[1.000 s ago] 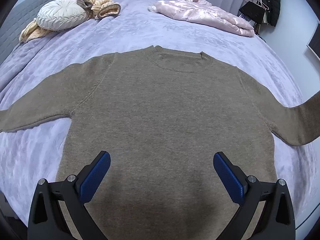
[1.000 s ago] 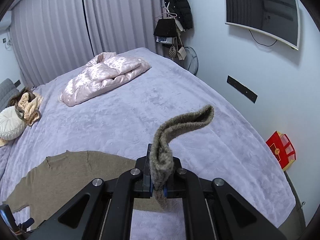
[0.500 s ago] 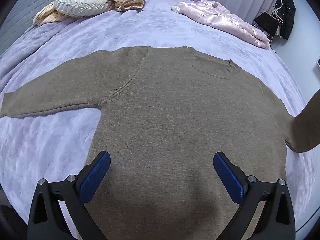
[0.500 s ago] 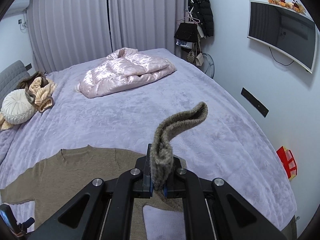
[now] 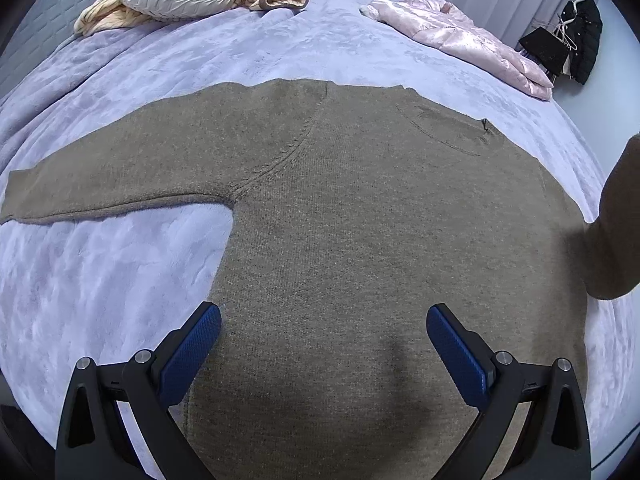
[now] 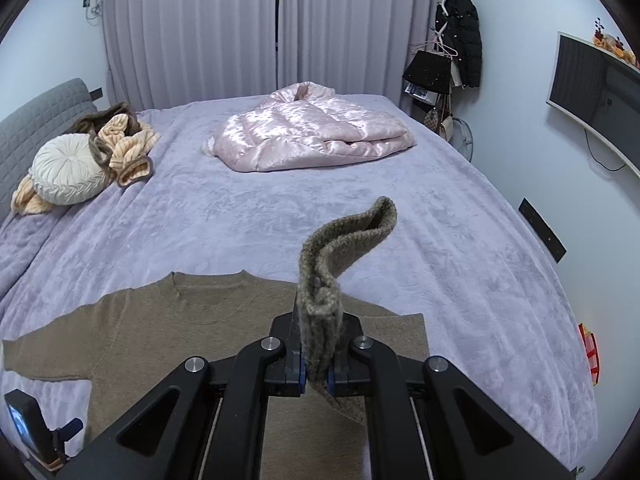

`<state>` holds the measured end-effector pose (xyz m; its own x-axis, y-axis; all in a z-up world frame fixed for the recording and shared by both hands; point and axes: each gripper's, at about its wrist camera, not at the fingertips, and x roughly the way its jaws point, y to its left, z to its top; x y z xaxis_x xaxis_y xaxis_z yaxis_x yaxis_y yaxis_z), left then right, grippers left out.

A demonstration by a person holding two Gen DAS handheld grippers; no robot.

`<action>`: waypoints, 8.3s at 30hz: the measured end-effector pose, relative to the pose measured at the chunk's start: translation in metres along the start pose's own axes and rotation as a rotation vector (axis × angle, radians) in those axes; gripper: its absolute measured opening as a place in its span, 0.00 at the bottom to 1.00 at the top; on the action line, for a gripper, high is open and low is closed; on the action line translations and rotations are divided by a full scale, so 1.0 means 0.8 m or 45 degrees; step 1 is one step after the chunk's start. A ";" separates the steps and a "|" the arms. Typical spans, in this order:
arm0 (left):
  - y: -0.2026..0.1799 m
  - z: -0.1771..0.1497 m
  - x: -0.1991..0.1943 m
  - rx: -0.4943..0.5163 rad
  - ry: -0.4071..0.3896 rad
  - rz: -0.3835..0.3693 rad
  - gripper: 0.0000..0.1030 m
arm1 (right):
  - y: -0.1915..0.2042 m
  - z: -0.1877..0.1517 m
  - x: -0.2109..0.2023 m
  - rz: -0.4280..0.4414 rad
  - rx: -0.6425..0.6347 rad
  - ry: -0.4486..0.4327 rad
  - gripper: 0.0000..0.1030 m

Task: Fold small clothes
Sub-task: 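Lift the sleeve cuff with the right tool and carry it across the sweater body, then lower the sleeve onto the sweater body and open the right tool, then move the left tool to the other sleeve cuff and grasp it, then lift the held sleeve with the left tool and carry it across the sweater body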

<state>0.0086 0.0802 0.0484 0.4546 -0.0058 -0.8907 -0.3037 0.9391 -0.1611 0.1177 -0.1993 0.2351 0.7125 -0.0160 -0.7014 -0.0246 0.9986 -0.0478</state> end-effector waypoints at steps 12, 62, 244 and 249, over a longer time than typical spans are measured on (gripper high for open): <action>0.031 -0.007 0.017 -0.014 0.041 0.009 1.00 | 0.106 -0.019 0.033 0.103 -0.108 0.085 0.07; 0.096 -0.002 0.002 -0.053 0.016 0.080 1.00 | 0.331 -0.148 0.158 0.145 -0.411 0.389 0.07; -0.025 0.128 -0.027 -0.129 -0.182 -0.046 0.08 | -0.027 -0.263 0.070 0.305 0.000 0.330 0.70; -0.070 0.121 -0.031 -0.038 -0.192 -0.050 0.08 | -0.047 -0.264 0.068 0.307 0.045 0.322 0.70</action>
<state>0.0954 0.0608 0.1205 0.5863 0.0112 -0.8100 -0.3069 0.9284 -0.2093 0.0091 -0.2487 0.0485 0.4928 0.2124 -0.8438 -0.1435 0.9763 0.1620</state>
